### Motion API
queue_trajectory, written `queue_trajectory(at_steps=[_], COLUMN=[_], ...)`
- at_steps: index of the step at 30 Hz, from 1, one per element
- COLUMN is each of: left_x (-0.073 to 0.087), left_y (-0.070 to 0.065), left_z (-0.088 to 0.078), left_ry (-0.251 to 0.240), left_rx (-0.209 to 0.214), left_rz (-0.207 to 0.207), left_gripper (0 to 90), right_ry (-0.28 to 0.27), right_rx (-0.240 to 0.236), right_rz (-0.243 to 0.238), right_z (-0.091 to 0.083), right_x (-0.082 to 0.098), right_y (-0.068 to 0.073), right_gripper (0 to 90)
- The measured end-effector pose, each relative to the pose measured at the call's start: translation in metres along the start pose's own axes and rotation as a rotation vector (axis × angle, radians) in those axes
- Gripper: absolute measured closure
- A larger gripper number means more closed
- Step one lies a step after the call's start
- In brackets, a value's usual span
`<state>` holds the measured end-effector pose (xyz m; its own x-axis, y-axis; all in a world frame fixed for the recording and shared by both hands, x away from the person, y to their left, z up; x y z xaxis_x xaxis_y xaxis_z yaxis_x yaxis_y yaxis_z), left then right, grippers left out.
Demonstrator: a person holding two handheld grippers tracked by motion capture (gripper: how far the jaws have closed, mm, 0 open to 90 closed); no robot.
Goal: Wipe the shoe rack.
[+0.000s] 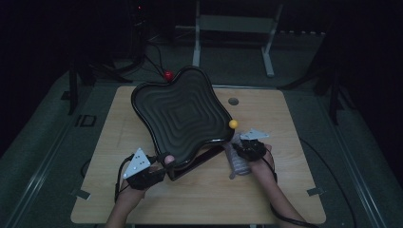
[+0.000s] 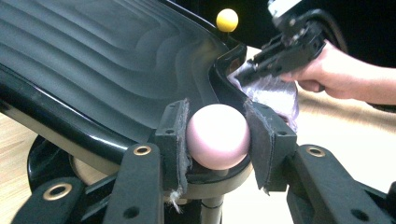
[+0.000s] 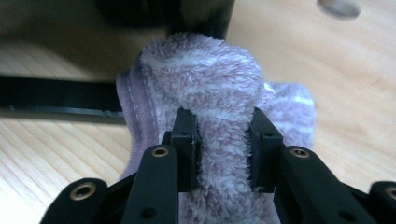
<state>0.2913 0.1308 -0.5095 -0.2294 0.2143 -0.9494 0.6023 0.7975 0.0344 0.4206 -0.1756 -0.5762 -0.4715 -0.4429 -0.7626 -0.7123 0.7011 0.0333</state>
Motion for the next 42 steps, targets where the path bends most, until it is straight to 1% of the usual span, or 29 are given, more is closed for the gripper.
queue_trajectory(at_steps=[1,3,7,8,9,11,13,14,15,16,18,22,24,25,28,29,30,31,32,33,35,37,40,41,42], left_x=[0.000,0.000,0.000,0.000,0.000,0.000,0.000,0.000,0.000,0.000,0.000,0.000,0.000,0.000,0.000,0.000,0.000,0.000,0.000,0.000,0.000,0.000,0.000,0.000,0.000], left_y=[0.000,0.000,0.001,0.001,0.000,0.000,0.000,0.000,0.000,0.000,0.000,0.000,0.000,0.000,0.000,0.000,0.000,0.000,0.000,0.000,0.001,0.000,0.000,0.000,0.000], left_z=[0.000,0.000,0.000,0.000,0.000,0.000,0.000,0.000,0.000,0.000,0.000,0.000,0.000,0.000,0.000,0.000,0.000,0.000,0.000,0.000,0.000,0.001,0.001,0.001,0.001], left_ry=[0.001,0.000,-0.003,-0.004,-0.006,-0.001,-0.001,-0.003,-0.001,0.001,-0.001,0.001,-0.003,-0.003,-0.003,-0.003,-0.002,-0.002,-0.003,-0.005,-0.006,-0.003,-0.005,-0.004,-0.003], left_rx=[0.002,0.000,0.006,0.007,0.007,0.007,0.004,0.003,0.006,0.008,0.010,0.013,0.012,0.014,0.013,0.013,0.015,0.016,0.018,0.018,0.022,0.020,0.018,0.019,0.019], left_rz=[0.000,0.000,-0.002,-0.003,-0.001,0.001,0.003,0.002,0.001,0.002,0.000,0.002,0.001,0.000,0.000,-0.001,-0.001,-0.001,-0.002,-0.005,-0.006,0.000,0.000,0.001,0.001], left_gripper=[60.1,60.1,60.1,60.1,60.1,60.1,60.1,60.1,60.1,60.1,60.1,60.1,60.1,60.1,60.1,60.1,60.1,60.1,60.1,60.1,60.1,60.1,60.1,60.1,60.1], right_ry=[0.017,0.018,-0.045,-0.057,-0.057,-0.043,-0.004,0.021,0.028,0.023,0.009,-0.046,-0.036,-0.029,0.031,0.024,0.018,0.000,-0.019,-0.055,-0.083,-0.072,-0.041,-0.026,0.000], right_rx=[0.000,0.001,0.002,0.007,0.011,0.015,0.016,0.008,0.004,0.006,0.019,0.032,0.043,0.046,0.056,0.052,0.054,0.060,0.056,0.049,0.052,0.057,0.045,0.043,0.039], right_rz=[-0.006,-0.010,-0.013,-0.013,-0.018,-0.013,-0.004,0.002,0.007,0.007,-0.009,0.000,0.010,0.025,0.055,0.065,0.063,0.045,0.041,0.048,0.047,0.038,0.041,0.040,0.042], right_z=[0.002,0.000,-0.013,-0.014,-0.014,-0.008,0.000,0.003,0.004,0.003,-0.002,-0.010,-0.007,-0.004,0.004,0.003,0.001,-0.004,-0.007,-0.013,-0.018,-0.015,-0.002,0.002,0.007], right_x=[0.002,0.000,-0.012,-0.014,-0.015,-0.011,-0.005,-0.002,-0.001,-0.002,-0.006,-0.016,-0.014,-0.012,-0.005,-0.005,-0.007,-0.010,-0.013,-0.018,-0.023,-0.024,-0.019,-0.017,-0.014], right_y=[0.000,0.001,0.003,0.003,0.002,0.000,-0.003,-0.004,-0.005,-0.004,-0.003,-0.004,-0.006,-0.007,-0.012,-0.012,-0.012,-0.011,-0.010,-0.009,-0.008,-0.008,-0.009,-0.009,-0.009], right_gripper=[68.9,68.9,68.9,68.9,68.8,68.9,68.6,68.5,68.5,68.6,68.6,68.6,68.6,68.6,68.5,68.5,68.6,68.6,68.7,68.7,68.8,68.8,68.9,68.8,68.8])
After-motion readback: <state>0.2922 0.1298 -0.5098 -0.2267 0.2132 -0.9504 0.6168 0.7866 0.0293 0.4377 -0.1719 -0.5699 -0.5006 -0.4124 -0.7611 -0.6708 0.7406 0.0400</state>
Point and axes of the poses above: each handheld gripper's, and its own axes: z roughly forward along the jaws, x roughly out of its underside, y roughly to its left, the point moved 6 cm from there along z, roughly forward along the jaws, and after that the axes turned 10 degrees about -x, right-handed, at the moved point
